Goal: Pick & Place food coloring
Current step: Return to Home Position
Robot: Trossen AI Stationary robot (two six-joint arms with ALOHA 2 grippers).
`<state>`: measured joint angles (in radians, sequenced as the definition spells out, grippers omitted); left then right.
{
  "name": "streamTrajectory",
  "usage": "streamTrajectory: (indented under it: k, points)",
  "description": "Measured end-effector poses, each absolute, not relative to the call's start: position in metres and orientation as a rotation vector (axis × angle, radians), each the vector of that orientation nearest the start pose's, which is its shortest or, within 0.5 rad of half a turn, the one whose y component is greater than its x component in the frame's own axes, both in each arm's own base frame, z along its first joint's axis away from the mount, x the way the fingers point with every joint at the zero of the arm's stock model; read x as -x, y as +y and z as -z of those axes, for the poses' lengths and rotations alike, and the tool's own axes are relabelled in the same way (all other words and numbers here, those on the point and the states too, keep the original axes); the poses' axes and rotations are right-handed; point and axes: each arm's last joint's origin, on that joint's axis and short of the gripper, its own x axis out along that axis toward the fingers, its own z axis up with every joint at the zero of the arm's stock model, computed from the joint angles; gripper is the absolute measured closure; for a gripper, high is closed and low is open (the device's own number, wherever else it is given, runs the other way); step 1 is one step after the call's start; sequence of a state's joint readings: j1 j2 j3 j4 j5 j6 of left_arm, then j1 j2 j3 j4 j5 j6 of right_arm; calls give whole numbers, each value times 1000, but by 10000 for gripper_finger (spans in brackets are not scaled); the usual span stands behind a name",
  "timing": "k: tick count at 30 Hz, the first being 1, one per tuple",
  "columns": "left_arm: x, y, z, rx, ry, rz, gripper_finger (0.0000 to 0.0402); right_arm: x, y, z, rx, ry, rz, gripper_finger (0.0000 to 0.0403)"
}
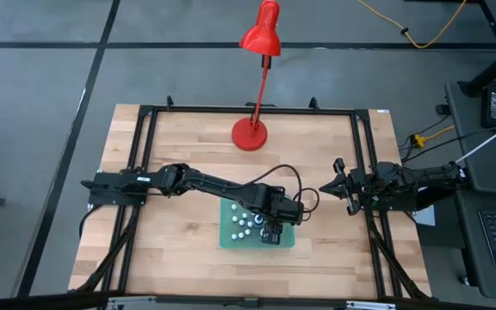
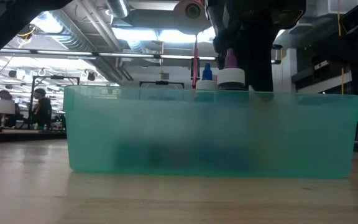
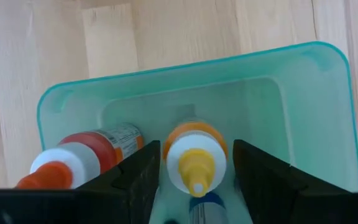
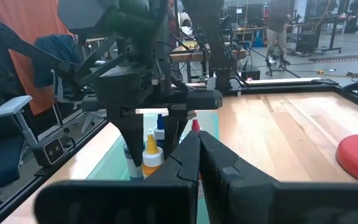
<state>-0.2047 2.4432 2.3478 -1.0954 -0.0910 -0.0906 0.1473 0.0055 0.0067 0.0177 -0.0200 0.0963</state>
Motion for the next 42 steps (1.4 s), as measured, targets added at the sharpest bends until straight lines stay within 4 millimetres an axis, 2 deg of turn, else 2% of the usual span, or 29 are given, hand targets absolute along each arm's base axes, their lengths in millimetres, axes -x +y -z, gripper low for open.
streamTrajectory:
  k: [4,7,13,16,20,24,27,29,32,35,37,42]
  points:
    - [-496,-100,-221,-97,1191,46,206,-96,15,-167,-97,-11,-168,391]
    - [-492,-99,-233,-96,1184,45,208,-96,15,-167,-97,-11,-168,391]
    - [-474,-95,-279,-49,1118,34,204,-96,15,-167,-97,-12,-168,391]
    - [-456,-93,-312,-18,1080,23,206,-96,15,-167,-97,-11,-168,391]
    - [-419,-88,-370,-57,965,-81,218,-96,15,-167,-97,-11,-168,391]
    - [-367,-79,-426,-177,807,-223,244,-96,15,-167,-97,-11,-168,391]
    - [-323,-63,-452,-158,750,-260,282,-96,15,-167,-97,-11,-168,391]
    - [-290,-49,-458,-141,722,-314,313,-96,15,-167,-97,-11,-168,391]
    - [-239,-29,-454,-93,591,-384,361,-96,15,-167,-97,-11,-168,391]
    - [-199,-10,-428,5,360,-341,394,-96,15,-167,-97,-11,-168,391]
    - [-180,-2,-395,68,197,-284,397,-96,15,-167,-97,-11,-168,391]
    - [-146,10,-290,269,-69,-212,399,-96,15,-167,-97,-11,-168,391]
